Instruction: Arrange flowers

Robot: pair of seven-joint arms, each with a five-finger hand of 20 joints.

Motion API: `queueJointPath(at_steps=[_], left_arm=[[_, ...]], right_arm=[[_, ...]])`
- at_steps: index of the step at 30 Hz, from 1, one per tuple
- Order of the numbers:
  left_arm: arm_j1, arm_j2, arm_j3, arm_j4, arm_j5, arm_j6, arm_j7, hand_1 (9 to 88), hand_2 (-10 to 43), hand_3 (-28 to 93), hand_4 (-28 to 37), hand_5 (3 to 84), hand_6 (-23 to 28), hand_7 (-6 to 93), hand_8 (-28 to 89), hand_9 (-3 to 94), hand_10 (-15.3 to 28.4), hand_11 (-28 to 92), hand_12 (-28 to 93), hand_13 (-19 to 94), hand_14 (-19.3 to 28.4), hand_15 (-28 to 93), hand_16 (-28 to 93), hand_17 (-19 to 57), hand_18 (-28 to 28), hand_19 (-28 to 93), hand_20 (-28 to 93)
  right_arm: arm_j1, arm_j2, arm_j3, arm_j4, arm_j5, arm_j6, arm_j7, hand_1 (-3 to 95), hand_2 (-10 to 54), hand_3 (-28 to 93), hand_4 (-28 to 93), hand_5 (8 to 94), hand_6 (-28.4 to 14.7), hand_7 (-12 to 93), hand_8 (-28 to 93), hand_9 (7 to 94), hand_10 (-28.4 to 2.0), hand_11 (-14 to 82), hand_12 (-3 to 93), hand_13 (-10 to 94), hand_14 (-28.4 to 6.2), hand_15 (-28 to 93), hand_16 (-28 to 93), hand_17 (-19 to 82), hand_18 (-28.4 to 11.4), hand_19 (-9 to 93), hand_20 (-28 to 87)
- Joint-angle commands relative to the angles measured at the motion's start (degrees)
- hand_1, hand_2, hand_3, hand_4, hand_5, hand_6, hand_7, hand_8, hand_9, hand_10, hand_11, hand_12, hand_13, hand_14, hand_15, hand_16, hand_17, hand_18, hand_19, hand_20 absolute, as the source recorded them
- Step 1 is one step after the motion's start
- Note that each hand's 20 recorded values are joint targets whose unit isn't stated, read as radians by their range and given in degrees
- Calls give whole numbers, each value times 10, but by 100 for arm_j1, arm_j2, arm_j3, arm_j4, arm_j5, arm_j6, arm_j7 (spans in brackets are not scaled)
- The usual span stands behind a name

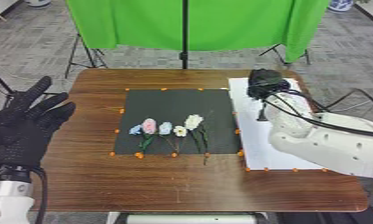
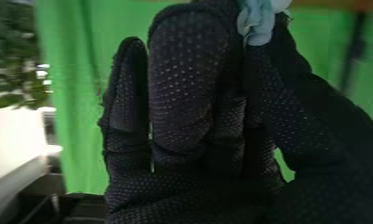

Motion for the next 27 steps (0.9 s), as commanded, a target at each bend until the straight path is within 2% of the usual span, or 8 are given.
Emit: queueJointPath(at_steps=[1,9,20,27], left_arm=[[-65,-31,9,57,27,-53,-188,215,92,769,-283,318,73,170,-111,339,215,318,114,264,284,613,-123,-71,264,598,247],[-108,-24,13,85,34,-90,-282,215,93,767,-283,319,74,172,-111,342,216,317,116,271,284,612,-121,-71,266,600,247],[-170,1,18,107,41,-103,-359,214,94,765,-283,319,74,171,-110,345,216,312,120,274,284,610,-118,-70,267,601,246],[-127,1,-2,94,28,-83,-293,214,94,765,-283,321,75,172,-111,347,215,311,121,276,284,610,-117,-70,267,601,245]], right_arm=[[-380,-117,95,-732,-282,386,-282,555,-95,709,-283,811,44,314,13,937,-41,139,315,850,-4,515,260,385,-137,866,60],[-686,-207,72,-1093,-355,387,-287,554,-95,713,-283,809,42,312,16,937,-42,138,315,848,-7,522,253,383,-139,869,61],[-731,-577,-22,-816,-346,375,-83,554,-95,713,-283,808,44,312,18,937,-40,137,314,849,-8,530,241,382,-141,874,62],[-712,-638,-174,-778,-518,293,-14,553,-95,713,-283,804,43,313,16,937,-42,133,315,848,-10,534,237,380,-141,875,61]])
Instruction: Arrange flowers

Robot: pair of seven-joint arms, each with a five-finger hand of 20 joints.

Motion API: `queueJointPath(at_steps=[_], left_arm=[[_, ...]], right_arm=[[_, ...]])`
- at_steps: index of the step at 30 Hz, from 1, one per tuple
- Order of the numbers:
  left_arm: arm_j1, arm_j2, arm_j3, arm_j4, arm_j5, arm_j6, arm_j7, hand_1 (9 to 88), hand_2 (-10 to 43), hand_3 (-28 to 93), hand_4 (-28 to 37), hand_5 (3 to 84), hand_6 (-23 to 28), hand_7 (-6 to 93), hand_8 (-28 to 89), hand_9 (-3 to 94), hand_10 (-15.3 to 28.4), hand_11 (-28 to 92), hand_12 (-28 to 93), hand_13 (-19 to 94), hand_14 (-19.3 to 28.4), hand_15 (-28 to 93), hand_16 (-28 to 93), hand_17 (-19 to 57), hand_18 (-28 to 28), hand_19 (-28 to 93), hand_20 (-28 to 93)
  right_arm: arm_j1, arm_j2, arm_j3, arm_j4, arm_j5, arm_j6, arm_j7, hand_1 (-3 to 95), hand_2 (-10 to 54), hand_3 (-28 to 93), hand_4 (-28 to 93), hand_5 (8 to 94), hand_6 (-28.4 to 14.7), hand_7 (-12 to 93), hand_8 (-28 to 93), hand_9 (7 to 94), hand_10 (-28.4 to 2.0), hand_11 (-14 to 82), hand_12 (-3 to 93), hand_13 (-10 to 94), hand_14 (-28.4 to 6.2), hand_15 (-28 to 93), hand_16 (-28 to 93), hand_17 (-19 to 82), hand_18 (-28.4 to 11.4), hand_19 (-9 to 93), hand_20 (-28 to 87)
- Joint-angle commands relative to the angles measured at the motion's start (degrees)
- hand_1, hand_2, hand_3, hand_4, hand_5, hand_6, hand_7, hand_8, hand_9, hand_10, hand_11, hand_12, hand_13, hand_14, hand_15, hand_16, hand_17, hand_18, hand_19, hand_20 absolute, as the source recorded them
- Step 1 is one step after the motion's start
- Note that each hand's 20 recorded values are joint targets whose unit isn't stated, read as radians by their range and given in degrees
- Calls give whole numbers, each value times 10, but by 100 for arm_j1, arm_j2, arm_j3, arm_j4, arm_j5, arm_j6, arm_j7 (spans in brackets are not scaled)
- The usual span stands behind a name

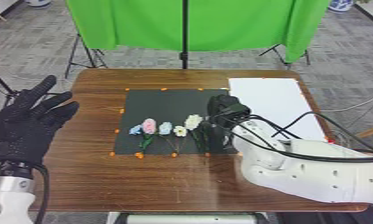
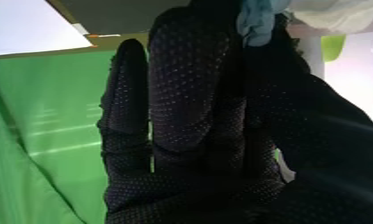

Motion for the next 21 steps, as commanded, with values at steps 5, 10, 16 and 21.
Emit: queueJointPath(at_steps=[5,10,16,21], left_arm=[[86,-1,-9,25,1,-20,39,214,94,766,-283,321,75,172,-111,347,215,311,121,276,284,609,-116,-69,268,601,244],[67,5,5,29,2,-17,42,215,95,765,-283,321,75,170,-111,347,215,311,122,276,284,609,-116,-69,268,602,244],[89,3,23,27,-8,-16,68,214,95,766,-283,321,75,170,-110,347,214,310,123,277,284,608,-115,-69,268,602,243],[101,-11,20,29,-8,-2,69,215,95,767,-283,322,76,169,-110,347,215,311,123,278,284,609,-115,-69,268,602,242]], right_arm=[[127,-60,-298,-73,-430,-81,32,552,-95,721,-283,800,38,314,9,937,-47,123,321,833,-9,538,243,370,-144,873,61],[186,-71,-371,-143,-372,-113,87,548,-95,728,-283,793,36,313,3,937,-50,110,326,828,-11,537,249,364,-146,873,62],[225,-81,-399,-128,-457,-126,222,515,-95,718,-283,763,28,288,-10,919,-57,91,333,816,-21,546,244,353,-153,872,65],[284,-54,-435,-158,-466,-117,226,495,-95,722,-283,753,21,284,-10,908,-64,100,329,814,-28,558,222,349,-158,874,69]])
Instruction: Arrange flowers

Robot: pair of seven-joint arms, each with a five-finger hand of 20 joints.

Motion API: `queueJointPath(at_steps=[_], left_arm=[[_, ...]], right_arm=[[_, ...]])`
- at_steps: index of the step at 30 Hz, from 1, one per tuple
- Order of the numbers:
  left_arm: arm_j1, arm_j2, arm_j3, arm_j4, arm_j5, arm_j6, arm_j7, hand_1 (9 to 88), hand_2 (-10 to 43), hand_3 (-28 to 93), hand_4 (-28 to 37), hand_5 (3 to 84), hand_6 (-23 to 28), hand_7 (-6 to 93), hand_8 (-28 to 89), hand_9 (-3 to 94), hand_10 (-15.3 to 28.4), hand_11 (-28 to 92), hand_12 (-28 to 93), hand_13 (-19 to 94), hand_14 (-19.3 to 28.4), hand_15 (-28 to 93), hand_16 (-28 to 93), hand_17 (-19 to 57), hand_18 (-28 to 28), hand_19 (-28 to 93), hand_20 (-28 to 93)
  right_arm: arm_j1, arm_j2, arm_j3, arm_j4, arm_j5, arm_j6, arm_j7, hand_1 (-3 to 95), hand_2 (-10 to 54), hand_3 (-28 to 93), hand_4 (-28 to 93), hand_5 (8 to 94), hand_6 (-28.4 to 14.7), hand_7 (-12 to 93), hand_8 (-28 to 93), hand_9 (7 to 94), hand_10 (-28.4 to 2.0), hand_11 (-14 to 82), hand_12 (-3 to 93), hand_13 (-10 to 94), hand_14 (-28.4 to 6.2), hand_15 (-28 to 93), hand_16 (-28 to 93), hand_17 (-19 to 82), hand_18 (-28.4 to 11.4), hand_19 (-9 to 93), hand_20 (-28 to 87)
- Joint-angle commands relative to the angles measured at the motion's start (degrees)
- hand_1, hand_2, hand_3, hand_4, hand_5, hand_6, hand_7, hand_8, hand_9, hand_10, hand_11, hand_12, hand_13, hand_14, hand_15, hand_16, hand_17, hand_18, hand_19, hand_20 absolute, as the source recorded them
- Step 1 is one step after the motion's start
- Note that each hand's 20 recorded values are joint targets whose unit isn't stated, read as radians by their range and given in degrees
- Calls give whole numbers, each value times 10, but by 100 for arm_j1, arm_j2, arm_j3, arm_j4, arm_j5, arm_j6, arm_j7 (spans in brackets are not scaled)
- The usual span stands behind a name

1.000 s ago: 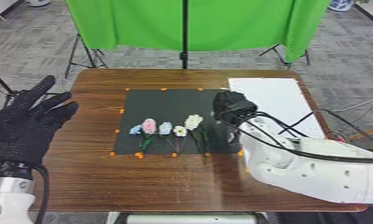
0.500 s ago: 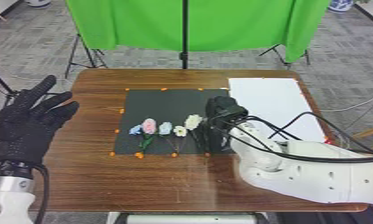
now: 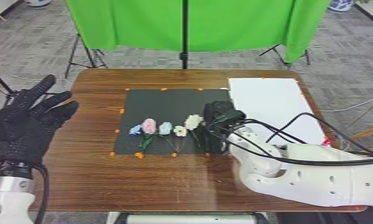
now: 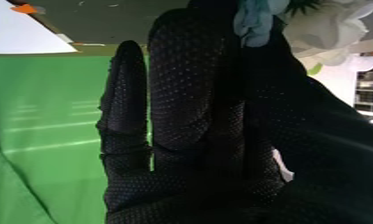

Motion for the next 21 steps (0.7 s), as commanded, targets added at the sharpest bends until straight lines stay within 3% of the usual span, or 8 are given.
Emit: queueJointPath(at_steps=[1,21], left_arm=[[94,-33,12,26,2,-4,-6,215,95,767,-283,322,76,170,-110,347,215,310,123,278,284,609,-115,-69,268,602,242],[80,-80,17,39,60,-15,-76,216,90,767,-282,322,76,169,-110,346,214,309,123,276,284,609,-114,-69,266,603,240]], right_arm=[[191,13,-98,-89,-144,7,176,494,-95,718,-283,750,20,284,-12,898,-67,119,316,812,-29,566,207,347,-158,874,71],[-77,76,303,-259,-22,-556,-35,423,-95,757,-283,707,15,244,-30,827,-84,218,246,787,-43,610,182,327,-175,872,95]])
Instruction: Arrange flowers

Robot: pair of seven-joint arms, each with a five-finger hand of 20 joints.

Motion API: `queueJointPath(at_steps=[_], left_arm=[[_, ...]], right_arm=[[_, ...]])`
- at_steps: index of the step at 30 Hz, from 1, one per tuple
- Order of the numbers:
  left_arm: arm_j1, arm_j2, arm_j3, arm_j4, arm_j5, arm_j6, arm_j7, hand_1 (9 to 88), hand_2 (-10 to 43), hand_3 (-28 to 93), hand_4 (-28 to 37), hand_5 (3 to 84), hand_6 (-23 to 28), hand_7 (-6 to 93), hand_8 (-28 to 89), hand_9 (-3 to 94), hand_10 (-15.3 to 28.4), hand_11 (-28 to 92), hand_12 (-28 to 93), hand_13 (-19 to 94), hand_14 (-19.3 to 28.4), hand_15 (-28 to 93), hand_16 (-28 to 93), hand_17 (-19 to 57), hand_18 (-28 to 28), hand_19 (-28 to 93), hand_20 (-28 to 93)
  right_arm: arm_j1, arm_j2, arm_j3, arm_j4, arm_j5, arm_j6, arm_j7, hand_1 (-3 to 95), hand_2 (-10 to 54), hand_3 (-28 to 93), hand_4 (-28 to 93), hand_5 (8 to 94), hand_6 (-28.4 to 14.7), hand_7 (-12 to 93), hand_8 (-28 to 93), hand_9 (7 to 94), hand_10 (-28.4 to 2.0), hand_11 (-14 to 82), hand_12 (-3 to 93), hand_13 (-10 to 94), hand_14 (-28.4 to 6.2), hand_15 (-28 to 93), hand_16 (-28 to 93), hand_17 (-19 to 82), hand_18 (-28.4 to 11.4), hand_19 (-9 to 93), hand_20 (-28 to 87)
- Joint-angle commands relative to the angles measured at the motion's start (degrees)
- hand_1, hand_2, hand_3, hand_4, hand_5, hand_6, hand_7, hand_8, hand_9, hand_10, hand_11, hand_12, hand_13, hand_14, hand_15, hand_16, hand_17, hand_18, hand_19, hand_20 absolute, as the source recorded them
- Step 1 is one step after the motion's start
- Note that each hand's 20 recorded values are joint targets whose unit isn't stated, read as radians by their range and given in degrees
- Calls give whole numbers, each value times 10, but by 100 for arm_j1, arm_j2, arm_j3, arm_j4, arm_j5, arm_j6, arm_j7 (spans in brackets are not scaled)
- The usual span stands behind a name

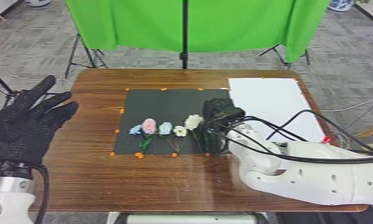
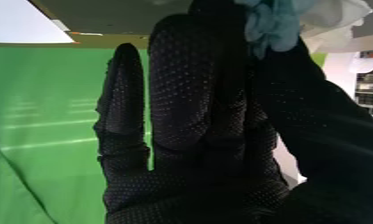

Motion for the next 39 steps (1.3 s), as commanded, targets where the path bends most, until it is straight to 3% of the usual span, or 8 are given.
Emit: queueJointPath(at_steps=[1,8,17,23,31,39], left_arm=[[53,-59,18,45,52,-15,-92,216,85,767,-279,322,76,169,-110,346,214,309,123,276,284,608,-114,-69,266,602,240],[18,-78,13,53,79,-38,-199,222,76,763,-272,322,76,169,-109,346,214,311,122,276,284,609,-114,-70,266,602,239],[-53,-103,15,70,128,-88,-379,223,73,762,-269,322,76,170,-110,345,213,311,121,273,284,609,-115,-70,266,601,239],[-46,-110,23,76,137,-82,-412,223,73,762,-268,323,76,170,-110,344,213,312,120,270,284,610,-115,-71,265,601,239],[37,-95,49,51,86,-12,-231,224,73,763,-269,323,76,169,-109,342,212,313,119,268,284,610,-117,-71,263,599,239],[38,-115,68,47,101,8,-230,224,75,764,-269,323,77,167,-109,341,213,314,118,267,284,610,-119,-71,263,599,239]], right_arm=[[-101,59,150,-139,-37,-281,-40,419,-95,759,-283,704,14,239,-40,822,-86,225,241,784,-44,612,181,326,-175,871,97],[-153,108,166,-192,-6,-304,13,396,-95,772,-283,693,14,233,-134,795,-99,276,189,774,-47,623,172,321,-179,865,114],[-288,187,336,-309,76,-349,-62,374,-95,782,-283,669,8,222,-140,776,-105,287,173,758,-56,632,171,313,-186,862,120],[-375,174,442,-343,122,-348,-56,362,-95,780,-283,663,5,217,-137,768,-106,287,169,752,-58,636,167,310,-187,859,126],[-272,133,411,-300,81,-285,-79,353,-95,776,-283,662,1,213,-136,763,-107,285,167,749,-61,639,163,308,-190,855,135],[-310,178,613,-281,87,-307,-24,349,-95,772,-283,662,-1,211,-135,762,-107,284,166,750,-63,641,159,307,-193,854,143]])
